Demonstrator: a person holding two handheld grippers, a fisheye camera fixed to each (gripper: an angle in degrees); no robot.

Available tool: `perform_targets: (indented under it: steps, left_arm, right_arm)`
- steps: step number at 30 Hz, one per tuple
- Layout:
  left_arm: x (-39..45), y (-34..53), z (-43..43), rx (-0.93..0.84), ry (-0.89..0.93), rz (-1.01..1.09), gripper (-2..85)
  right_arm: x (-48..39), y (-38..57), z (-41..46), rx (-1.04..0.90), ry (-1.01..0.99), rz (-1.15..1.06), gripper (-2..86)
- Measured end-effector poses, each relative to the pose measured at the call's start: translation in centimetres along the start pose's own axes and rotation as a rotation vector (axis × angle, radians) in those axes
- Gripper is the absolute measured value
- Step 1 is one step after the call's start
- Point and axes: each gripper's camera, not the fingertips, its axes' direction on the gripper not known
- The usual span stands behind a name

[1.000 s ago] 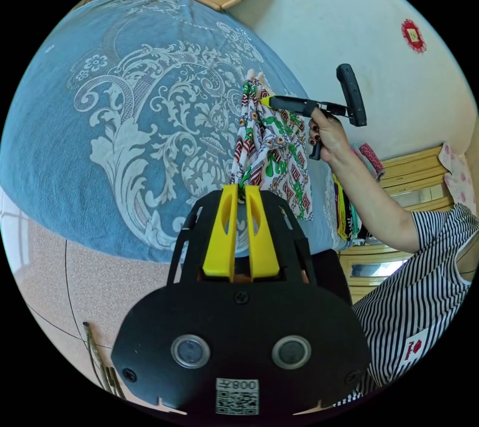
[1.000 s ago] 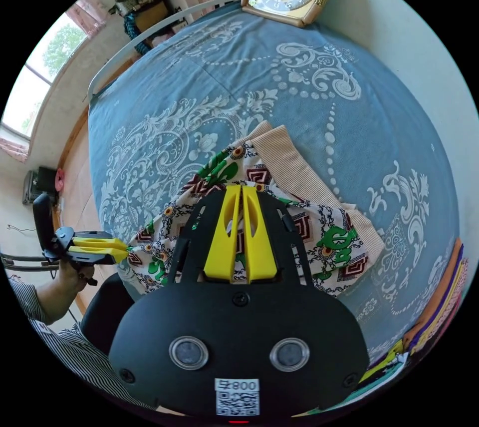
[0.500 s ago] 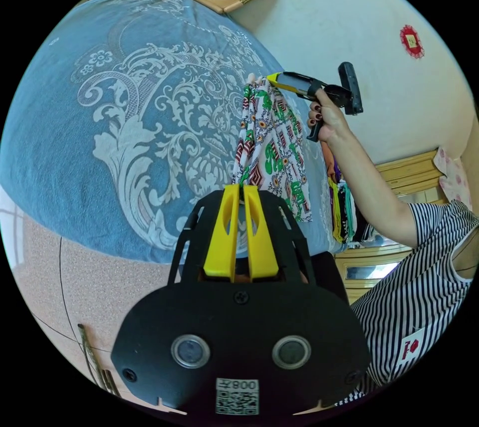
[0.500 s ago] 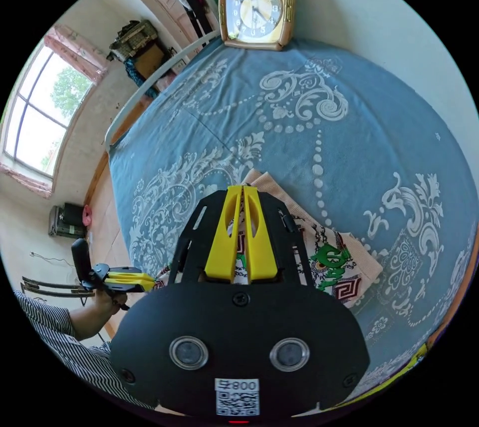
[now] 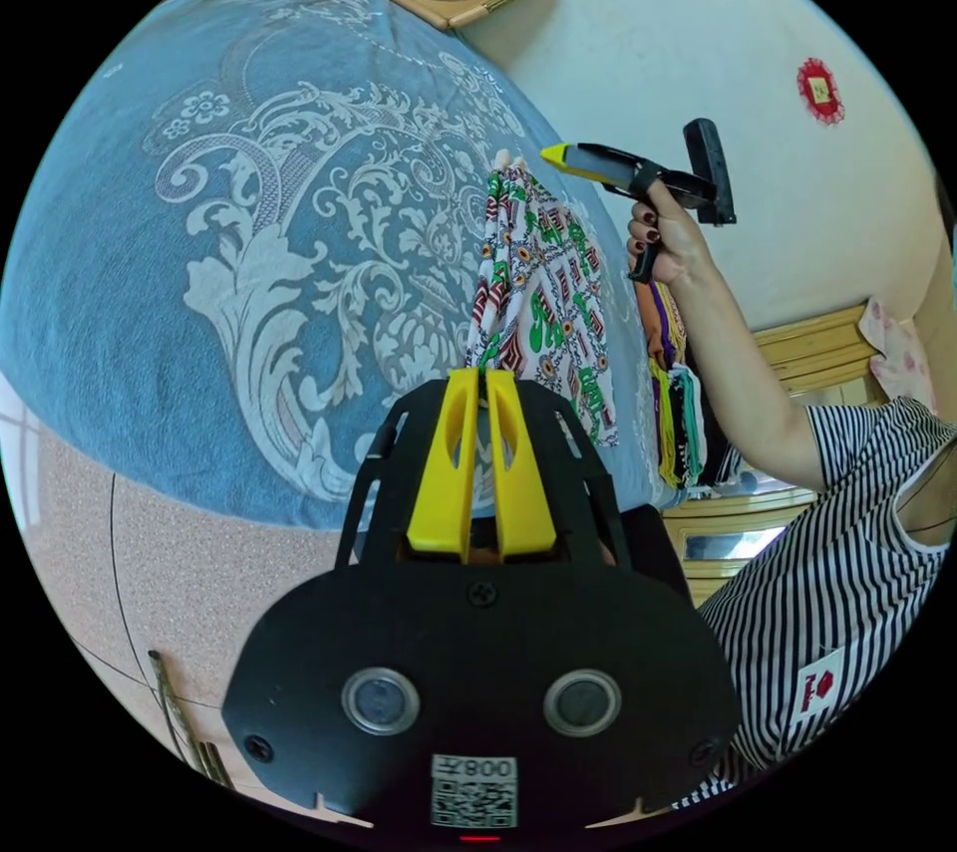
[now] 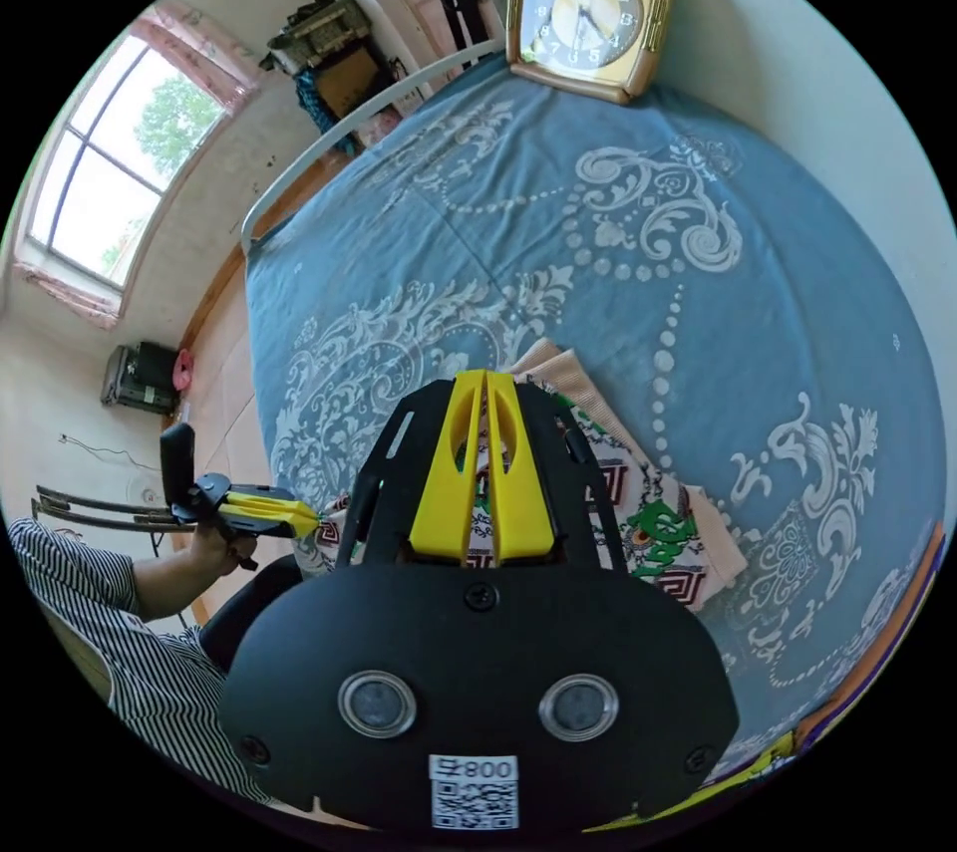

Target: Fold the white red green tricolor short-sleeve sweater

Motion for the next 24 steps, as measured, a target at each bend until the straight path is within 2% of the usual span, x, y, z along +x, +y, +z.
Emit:
perform_targets:
  steps: [4, 6, 13, 19, 24]
  left_arm:
    - [-0.1, 0.0, -0.3, -0.005, 0.002, -0.009, 1.3]
    - [0.1, 0.0, -0.5, -0.011, -0.014, 0.001, 1.3]
    - [0.2, 0.1, -1.3, 0.001, -0.011, -0.002, 1.6]
    - [0.7, 0.5, -2.7, 0.033, -0.019, 0.024, 2.6]
    - [1.2, 0.6, -3.3, 0.031, -0.023, 0.065, 3.7]
  right_arm:
    - [0.4, -0.2, 3.6, -0.127, 0.018, 0.028, 0.0]
    - [0.7, -0.2, 3.1, -0.104, -0.037, 0.054, 0.0]
    - [-1.1, 1.6, -0.9, -0.025, -0.008, 0.052, 0.3]
    - [-3.1, 6.7, -6.6, 0.05, -0.045, 0.063, 1.6]
    - [-6.3, 15.8, -9.8, 0.036, -0.027, 0.09, 3.5]
